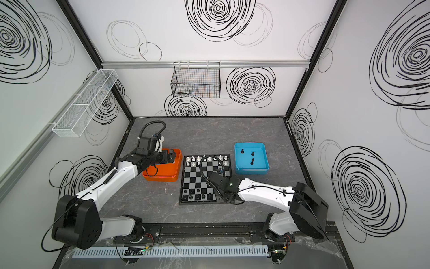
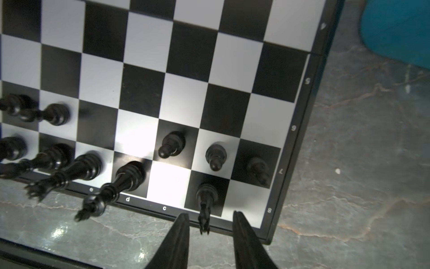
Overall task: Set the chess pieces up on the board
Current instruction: 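Open the right gripper to release the black piece on the square, then raise the right gripper over the blue tray while the left moves over the orange tray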
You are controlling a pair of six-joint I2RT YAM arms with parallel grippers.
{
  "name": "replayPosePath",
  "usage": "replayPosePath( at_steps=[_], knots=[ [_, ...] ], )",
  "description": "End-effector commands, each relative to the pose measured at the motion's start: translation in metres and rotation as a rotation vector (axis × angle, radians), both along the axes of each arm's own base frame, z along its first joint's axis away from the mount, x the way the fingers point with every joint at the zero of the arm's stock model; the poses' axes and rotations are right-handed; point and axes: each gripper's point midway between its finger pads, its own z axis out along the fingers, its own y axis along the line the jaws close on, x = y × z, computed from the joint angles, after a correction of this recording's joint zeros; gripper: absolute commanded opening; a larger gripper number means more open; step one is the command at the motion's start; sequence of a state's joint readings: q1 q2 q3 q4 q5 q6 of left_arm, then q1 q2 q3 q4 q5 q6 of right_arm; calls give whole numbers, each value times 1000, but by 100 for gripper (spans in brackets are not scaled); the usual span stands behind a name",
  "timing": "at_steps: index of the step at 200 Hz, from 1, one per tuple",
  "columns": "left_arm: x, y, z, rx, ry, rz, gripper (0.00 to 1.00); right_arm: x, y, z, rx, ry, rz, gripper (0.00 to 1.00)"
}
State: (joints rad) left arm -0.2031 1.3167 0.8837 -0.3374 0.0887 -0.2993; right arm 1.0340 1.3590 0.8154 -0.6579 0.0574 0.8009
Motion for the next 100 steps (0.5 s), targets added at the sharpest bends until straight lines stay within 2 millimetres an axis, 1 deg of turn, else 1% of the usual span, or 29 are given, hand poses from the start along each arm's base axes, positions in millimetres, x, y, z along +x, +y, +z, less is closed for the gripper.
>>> replayPosePath(
  at_steps=[1, 25, 47, 48, 52, 60, 80, 100],
  knots=[
    [5, -1, 3, 3, -25, 9, 96, 7, -1, 31, 19, -54, -22, 46],
    [5, 3, 1, 11, -16, 26, 96, 22, 0, 61, 56, -107, -30, 59],
    [0, 11, -6, 45, 29, 58, 96, 47, -8, 89, 70, -184, -46, 73],
    [-1, 11, -7, 48, 34, 60, 96, 49, -9, 90, 68, -188, -47, 74],
    [-2, 14, -8, 58, 49, 71, 96, 55, -12, 94, 68, -208, -52, 85],
    [-4, 19, -10, 76, 78, 96, 96, 67, -17, 102, 66, -250, -55, 94],
    [-9, 31, -18, 103, 141, 146, 96, 99, -32, 120, 83, -350, -86, 96],
    [-8, 41, -27, 107, 176, 187, 97, 125, -43, 122, 122, -372, -108, 95]
  ],
)
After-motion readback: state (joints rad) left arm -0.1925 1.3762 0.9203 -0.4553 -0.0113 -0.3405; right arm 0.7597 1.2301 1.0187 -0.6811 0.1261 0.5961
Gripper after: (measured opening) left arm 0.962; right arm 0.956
